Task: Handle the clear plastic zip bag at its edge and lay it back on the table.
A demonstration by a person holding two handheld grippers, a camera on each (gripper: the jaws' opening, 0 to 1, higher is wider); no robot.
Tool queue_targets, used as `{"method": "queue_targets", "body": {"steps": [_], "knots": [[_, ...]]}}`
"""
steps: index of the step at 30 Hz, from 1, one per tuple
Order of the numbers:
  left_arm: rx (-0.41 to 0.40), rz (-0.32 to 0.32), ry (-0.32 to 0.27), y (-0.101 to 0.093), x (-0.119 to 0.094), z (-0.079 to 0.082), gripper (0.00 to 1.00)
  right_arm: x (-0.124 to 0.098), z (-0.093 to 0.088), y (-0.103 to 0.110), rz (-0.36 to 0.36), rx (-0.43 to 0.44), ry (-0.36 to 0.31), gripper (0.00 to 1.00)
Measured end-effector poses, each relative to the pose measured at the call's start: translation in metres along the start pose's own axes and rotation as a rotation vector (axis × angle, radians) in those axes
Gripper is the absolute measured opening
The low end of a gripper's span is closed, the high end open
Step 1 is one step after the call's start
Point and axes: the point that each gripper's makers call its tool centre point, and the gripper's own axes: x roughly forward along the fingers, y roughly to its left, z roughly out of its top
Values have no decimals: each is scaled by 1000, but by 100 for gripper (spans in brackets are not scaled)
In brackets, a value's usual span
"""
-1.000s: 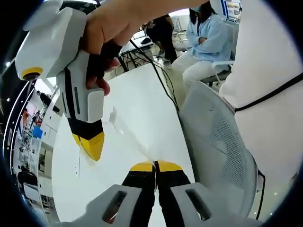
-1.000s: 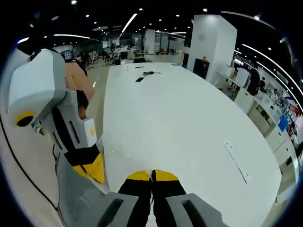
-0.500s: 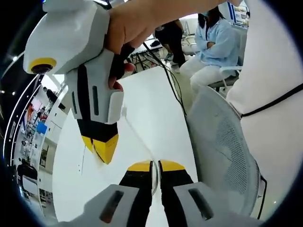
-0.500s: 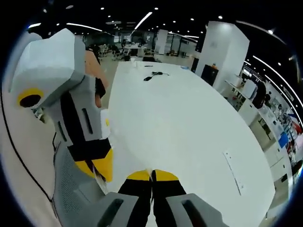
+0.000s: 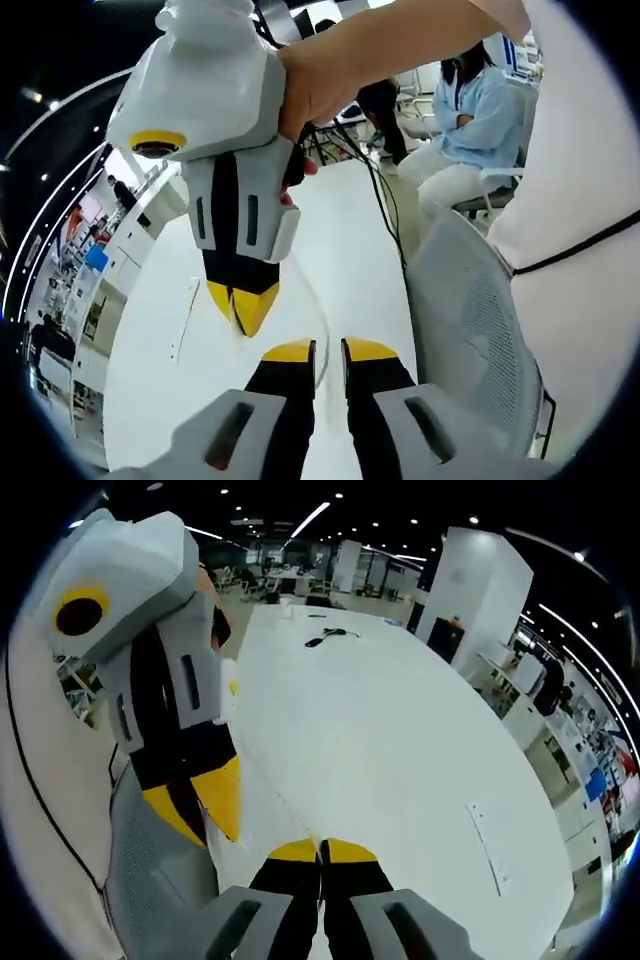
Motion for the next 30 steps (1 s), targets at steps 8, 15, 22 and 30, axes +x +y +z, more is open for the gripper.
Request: {"method": "queue_targets", "body": {"steps": [8,15,22,30], "knots": [[-56,47,-46,7,-13,1,9,-2,-5,-7,-14,-8,10,0],[-116,94,-94,16,-27,5,11,-6,-7,-14,-29,-11,14,0],[-182,128,-127,19,-35,1,15,-11,-10,-25,-45,-20,20,0],[-236,157,-135,25,-41,-11,19,-15,-14,-36,-64,-35,35,0]]}}
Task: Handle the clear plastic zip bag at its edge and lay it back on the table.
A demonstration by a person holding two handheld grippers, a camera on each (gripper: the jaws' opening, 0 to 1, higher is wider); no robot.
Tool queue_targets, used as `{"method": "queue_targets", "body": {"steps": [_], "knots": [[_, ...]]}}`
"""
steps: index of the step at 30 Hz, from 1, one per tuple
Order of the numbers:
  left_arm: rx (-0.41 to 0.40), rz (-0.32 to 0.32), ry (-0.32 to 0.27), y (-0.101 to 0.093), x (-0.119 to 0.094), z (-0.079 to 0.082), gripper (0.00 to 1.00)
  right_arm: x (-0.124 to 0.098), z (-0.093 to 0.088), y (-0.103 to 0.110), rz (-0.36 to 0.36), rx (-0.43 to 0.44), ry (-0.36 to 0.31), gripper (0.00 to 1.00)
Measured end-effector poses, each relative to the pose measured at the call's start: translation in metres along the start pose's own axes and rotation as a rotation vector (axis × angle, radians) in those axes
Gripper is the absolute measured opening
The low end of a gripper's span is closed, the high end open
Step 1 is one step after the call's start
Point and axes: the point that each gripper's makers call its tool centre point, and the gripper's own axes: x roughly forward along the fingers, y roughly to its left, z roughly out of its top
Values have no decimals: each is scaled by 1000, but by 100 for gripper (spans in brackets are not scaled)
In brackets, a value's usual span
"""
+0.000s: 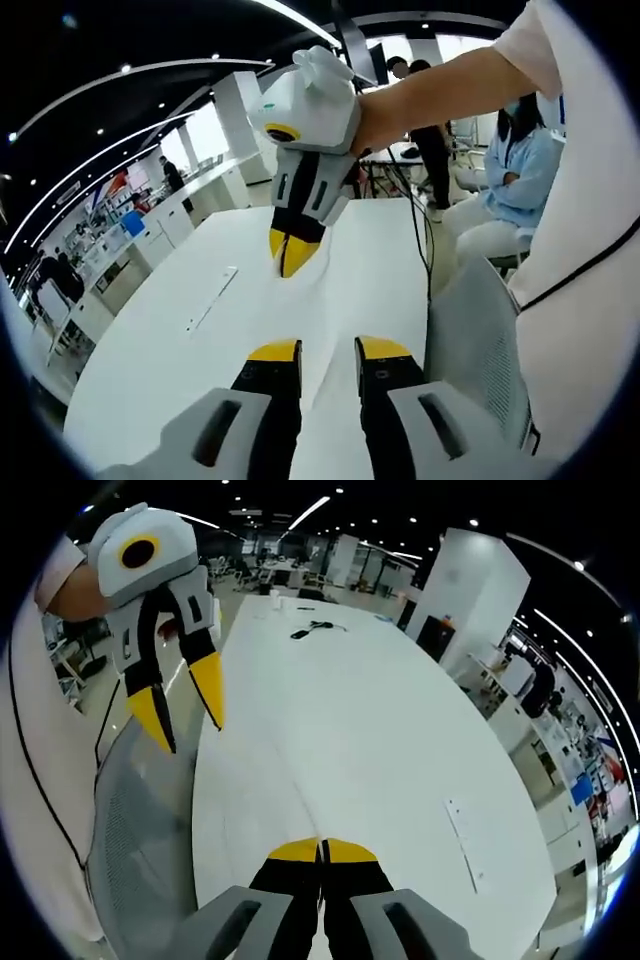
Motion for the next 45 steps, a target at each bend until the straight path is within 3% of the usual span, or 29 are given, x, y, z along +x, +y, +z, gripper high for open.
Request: {"method": "queue_targets", "body": {"steps": [18,29,45], "knots": [[-165,73,-24,21,-3,-28,30,7,-3,-35,-46,-53,18,0],[-220,85,-23,25,0,-40,36,28,-7,-71,-95,-67,25,0],[-264,101,-13,37,3,-54,35,51,-16,-142,-239,-116,26,0]]}}
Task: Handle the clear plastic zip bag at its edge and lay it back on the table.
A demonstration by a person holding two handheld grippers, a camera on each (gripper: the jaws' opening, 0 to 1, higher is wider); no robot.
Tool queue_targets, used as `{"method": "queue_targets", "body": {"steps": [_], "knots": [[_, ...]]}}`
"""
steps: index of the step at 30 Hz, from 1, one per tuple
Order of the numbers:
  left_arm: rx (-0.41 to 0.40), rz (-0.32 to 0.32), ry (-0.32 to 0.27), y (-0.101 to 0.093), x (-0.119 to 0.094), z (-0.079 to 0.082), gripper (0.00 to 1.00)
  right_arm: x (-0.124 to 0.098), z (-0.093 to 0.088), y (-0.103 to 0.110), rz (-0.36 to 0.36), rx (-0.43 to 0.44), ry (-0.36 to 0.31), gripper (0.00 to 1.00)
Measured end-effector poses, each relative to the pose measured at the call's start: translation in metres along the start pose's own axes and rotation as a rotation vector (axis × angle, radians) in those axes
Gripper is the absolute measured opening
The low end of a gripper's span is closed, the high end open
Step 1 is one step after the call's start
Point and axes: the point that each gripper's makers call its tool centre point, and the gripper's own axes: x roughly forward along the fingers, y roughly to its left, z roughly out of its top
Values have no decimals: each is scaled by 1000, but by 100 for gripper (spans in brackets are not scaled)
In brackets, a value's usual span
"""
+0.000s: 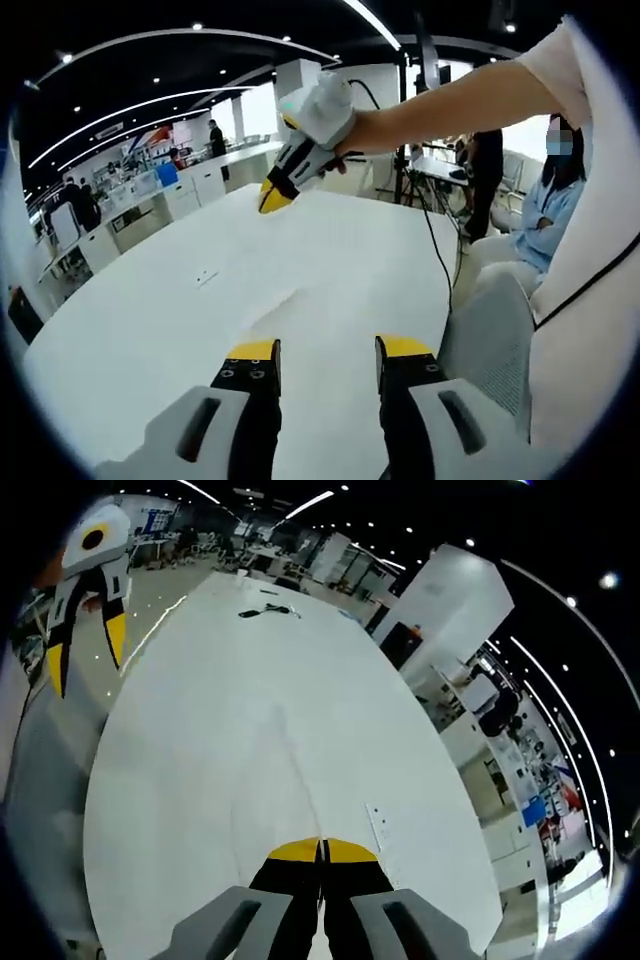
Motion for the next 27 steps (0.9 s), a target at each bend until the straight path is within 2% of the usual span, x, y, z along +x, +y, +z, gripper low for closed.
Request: {"method": "queue_targets", "body": {"steps": [8,10,17,23,27], "knots": [[-17,6,7,5,2,-4,35,14,-8,-20,-35,-82,-7,0],[-21,9,9,6,2,-5,35,20,-13,-26,-40,-80,-5,0],[-35,16,13,10,3,-8,35,27,-17,-30,-84,-155,4,0],[-40,18,15,12,4,-10,34,35,-24,-17,-85,-186,7,0],[-41,17,20,13,5,-12,34,39,-31,2,-78,-212,10,0]]}}
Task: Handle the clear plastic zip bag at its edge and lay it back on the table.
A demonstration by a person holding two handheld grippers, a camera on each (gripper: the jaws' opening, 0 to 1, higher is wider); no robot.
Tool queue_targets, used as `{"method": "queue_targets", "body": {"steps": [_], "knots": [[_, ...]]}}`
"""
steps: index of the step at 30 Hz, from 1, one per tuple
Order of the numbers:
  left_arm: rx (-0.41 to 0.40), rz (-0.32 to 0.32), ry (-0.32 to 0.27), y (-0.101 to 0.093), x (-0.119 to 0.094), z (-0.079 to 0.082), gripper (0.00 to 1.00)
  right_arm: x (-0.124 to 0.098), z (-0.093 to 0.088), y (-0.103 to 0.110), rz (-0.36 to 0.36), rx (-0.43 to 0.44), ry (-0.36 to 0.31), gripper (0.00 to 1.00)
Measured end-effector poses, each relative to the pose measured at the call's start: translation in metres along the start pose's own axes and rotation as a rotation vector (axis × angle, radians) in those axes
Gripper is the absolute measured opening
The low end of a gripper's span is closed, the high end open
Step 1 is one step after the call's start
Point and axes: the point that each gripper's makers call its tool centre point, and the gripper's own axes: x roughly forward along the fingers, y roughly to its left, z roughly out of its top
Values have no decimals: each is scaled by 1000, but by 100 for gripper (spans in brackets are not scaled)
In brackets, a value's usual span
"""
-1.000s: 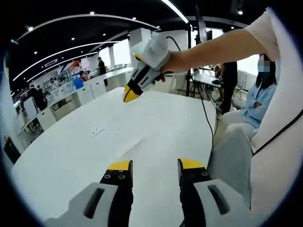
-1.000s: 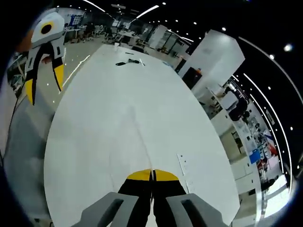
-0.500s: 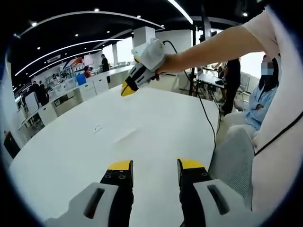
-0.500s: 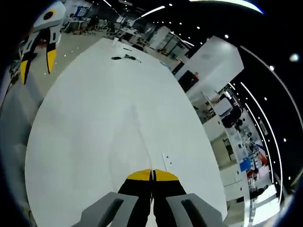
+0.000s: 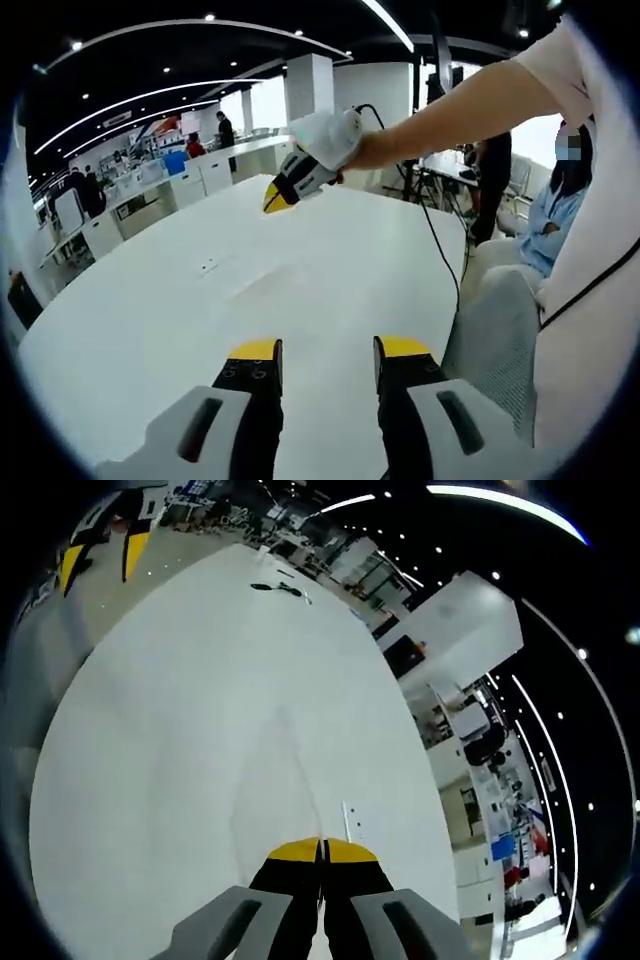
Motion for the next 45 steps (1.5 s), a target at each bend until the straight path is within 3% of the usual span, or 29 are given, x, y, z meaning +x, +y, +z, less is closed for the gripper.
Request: {"method": "queue_targets", "body": {"steps": [14,45], "knots": [[-6,-9,12,-3,3,-4,33,5,2,65,32,-5,-10,0],[-28,-29,39,-9,11,-13,33,29,-11,148,124,2,12,0]]}}
